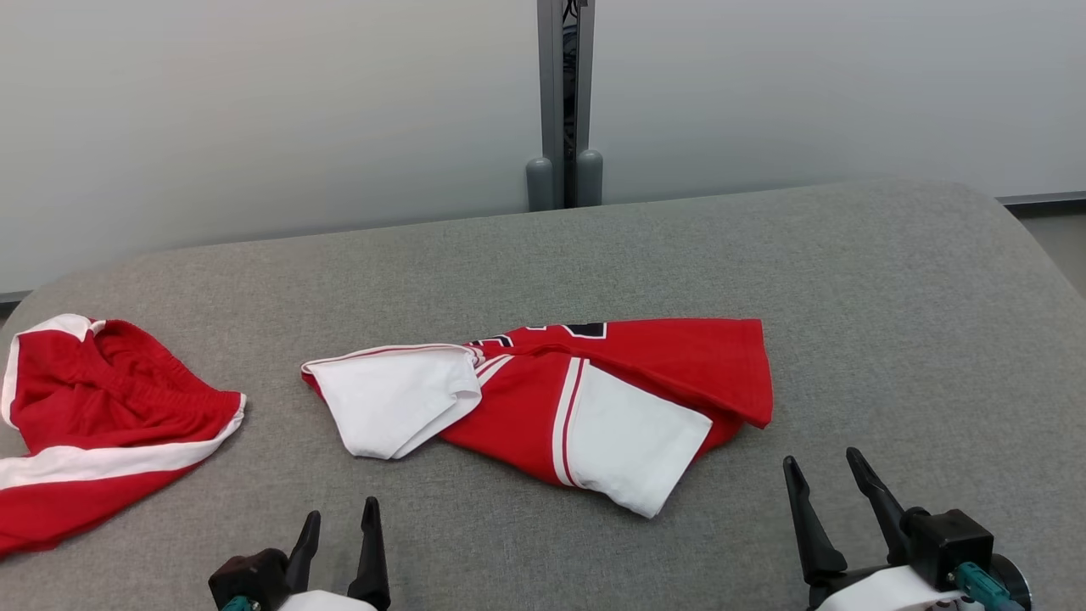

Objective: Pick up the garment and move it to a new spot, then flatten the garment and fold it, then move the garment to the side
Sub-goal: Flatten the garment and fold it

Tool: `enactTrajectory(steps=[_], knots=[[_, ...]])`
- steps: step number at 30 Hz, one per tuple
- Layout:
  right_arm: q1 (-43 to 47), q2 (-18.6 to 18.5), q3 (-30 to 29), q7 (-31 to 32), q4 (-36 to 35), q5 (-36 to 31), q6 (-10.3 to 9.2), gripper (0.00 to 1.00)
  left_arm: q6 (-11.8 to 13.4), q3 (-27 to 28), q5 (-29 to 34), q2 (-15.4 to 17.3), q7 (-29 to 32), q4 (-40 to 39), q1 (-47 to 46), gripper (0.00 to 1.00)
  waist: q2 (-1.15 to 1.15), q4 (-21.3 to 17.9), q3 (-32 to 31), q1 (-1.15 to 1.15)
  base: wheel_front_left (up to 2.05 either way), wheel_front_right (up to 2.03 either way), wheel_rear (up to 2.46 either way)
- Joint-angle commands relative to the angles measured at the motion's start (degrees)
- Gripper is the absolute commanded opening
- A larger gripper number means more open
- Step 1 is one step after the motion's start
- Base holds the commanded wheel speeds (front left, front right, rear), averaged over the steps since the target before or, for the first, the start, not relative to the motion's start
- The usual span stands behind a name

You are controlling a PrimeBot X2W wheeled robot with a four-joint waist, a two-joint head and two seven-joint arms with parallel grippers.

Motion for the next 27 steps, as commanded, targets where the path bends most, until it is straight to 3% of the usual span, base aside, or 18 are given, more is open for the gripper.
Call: enactTrajectory(steps=[1,9,21,27], knots=[[-0.25,-0.02,-0.12,-0.31,-0.3,0.27,0.01,1.0,0.09,-0.36,-0.49,0.21,-0.09,1.52,-2.02,1.0,0.0,0.03,0.43,0.0,0.0,0.0,0.0],[-1.34,-0.8,0.79,-0.31,-0.27,0.26,0.01,1.0,-0.67,-1.91,-2.1,0.23,-0.09,10.73,-10.71,1.0,0.0,-0.28,3.07,0.0,0.0,0.0,0.0],[-3.89,-1.98,1.14,-0.31,-1.0,0.68,0.01,1.0,0.98,-4.03,-3.16,0.25,-0.09,24.87,-21.92,1.0,0.0,-1.26,7.29,0.0,0.0,0.0,0.0],[-5.06,-2.25,1.4,-0.31,-1.17,0.95,0.01,1.0,0.62,-4.31,-3.73,0.22,-0.09,28.75,-25.43,1.0,0.0,-2.19,8.8,0.0,0.0,0.0,0.0]])
